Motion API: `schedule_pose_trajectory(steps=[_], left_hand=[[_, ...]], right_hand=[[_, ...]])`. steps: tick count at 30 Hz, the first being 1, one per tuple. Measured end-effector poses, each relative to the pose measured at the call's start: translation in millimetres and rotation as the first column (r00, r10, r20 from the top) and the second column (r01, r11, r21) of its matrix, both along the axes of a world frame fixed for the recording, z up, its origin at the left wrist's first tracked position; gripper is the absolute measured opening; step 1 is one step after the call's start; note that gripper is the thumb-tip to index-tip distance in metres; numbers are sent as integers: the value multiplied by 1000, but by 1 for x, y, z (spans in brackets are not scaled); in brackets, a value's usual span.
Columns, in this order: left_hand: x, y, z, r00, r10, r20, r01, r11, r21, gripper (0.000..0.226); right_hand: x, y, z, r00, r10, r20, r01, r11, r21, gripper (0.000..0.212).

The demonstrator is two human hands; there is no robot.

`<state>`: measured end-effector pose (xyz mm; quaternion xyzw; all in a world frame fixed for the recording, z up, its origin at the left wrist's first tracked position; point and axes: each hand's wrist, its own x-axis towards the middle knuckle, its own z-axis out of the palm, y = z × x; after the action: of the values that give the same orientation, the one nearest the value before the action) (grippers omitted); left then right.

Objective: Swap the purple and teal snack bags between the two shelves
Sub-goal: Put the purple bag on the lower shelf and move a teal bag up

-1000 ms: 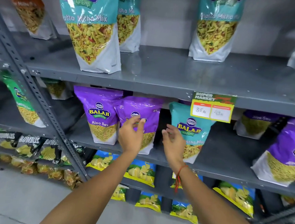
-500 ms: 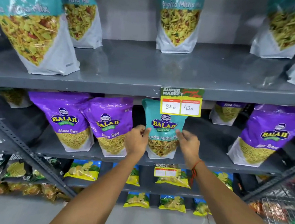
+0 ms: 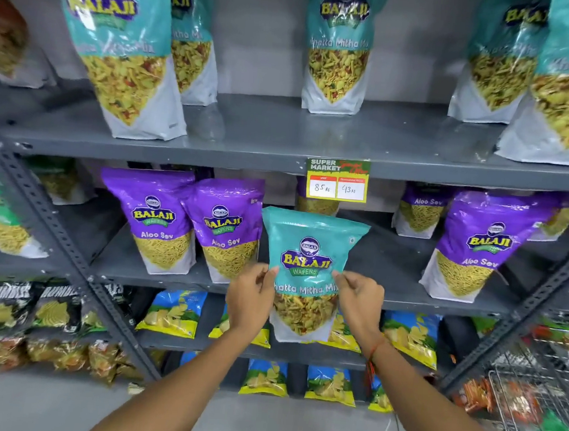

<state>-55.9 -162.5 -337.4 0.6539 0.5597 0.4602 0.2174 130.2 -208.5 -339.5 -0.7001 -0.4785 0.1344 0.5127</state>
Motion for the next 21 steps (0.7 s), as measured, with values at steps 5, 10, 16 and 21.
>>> schedule_pose_trajectory(steps=[5, 10, 16, 21], left_hand=[[-17, -30, 55, 970, -49, 239, 0, 980, 199, 31], [-8, -21, 157, 941, -119, 317, -22, 914, 406, 14], [15, 36, 276, 918, -197, 345, -7, 861, 509, 27], [36, 88, 323, 924, -173, 342, -17, 873, 488, 25]], right_hand=[[-22, -42, 58, 999, 45, -15, -40, 972, 232, 49], [-22, -34, 161, 996, 52, -68, -13, 880, 475, 48], [0, 18, 277, 999, 21, -39, 9, 776, 630, 49], [17, 74, 315, 999, -35, 11, 19, 770, 638, 51]])
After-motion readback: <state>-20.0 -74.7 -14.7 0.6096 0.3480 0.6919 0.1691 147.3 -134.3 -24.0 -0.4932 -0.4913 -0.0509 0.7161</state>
